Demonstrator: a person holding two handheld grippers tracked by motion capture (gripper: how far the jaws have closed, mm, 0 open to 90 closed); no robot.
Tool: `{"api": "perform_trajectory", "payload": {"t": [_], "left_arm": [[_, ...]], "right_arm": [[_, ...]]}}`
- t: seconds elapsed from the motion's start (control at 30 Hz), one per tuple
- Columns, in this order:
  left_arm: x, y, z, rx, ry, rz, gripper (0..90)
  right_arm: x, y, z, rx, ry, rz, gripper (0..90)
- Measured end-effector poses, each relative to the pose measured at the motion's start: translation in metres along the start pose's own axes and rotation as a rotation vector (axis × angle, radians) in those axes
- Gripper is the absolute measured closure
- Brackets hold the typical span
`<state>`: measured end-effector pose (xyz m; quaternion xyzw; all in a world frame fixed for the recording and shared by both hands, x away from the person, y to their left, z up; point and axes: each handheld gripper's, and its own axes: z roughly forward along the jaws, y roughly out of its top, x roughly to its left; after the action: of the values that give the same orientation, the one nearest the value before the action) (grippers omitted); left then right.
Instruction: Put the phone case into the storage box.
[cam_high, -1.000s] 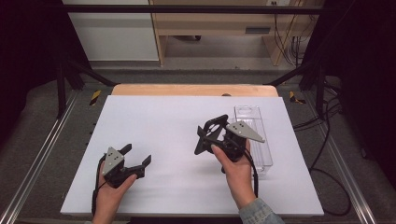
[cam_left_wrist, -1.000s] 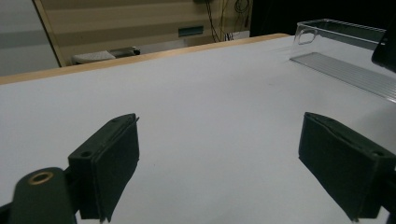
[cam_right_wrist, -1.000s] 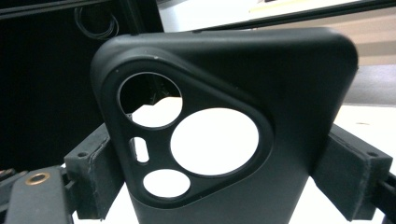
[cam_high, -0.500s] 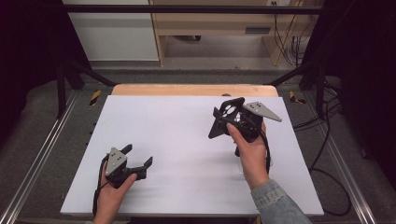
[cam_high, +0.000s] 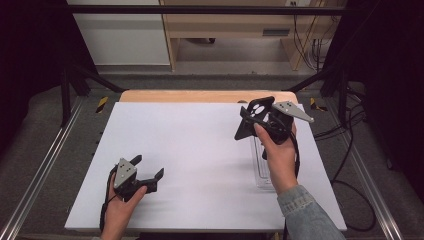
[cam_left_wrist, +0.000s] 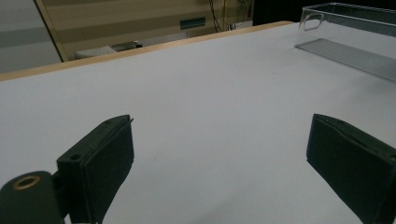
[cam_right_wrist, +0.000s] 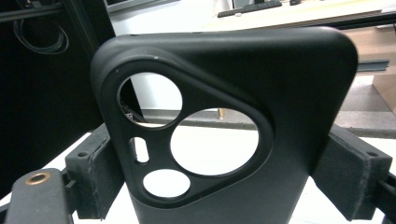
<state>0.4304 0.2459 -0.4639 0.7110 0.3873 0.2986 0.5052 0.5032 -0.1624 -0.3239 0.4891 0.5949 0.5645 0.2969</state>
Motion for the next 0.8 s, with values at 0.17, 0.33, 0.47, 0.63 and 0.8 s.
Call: {"api": "perform_trajectory", "payload": {"t": [0.17,0.33,0.47,0.63,0.8], "left_arm": [[0.0,0.0,0.0,-0.005,0.0,0.006,7.5],[0.001,0.0,-0.001,-0.01,-0.001,0.0,6.9],[0.001,0.0,-0.001,-0.009,-0.001,0.001,6.8],[0.001,0.0,0.0,-0.009,0.0,0.002,6.8],[0.0,0.0,0.0,-0.006,-0.003,0.006,6.7]], "right_arm": [[-0.002,0.003,0.003,-0.003,-0.007,-0.005,13.6],[-0.002,0.002,0.005,-0.005,-0.02,-0.02,13.6],[-0.004,0.001,0.007,-0.004,-0.037,-0.034,13.6],[-0.008,0.001,0.008,-0.005,-0.055,-0.041,13.6],[-0.013,0.0,0.01,-0.005,-0.085,-0.061,13.6]]}}
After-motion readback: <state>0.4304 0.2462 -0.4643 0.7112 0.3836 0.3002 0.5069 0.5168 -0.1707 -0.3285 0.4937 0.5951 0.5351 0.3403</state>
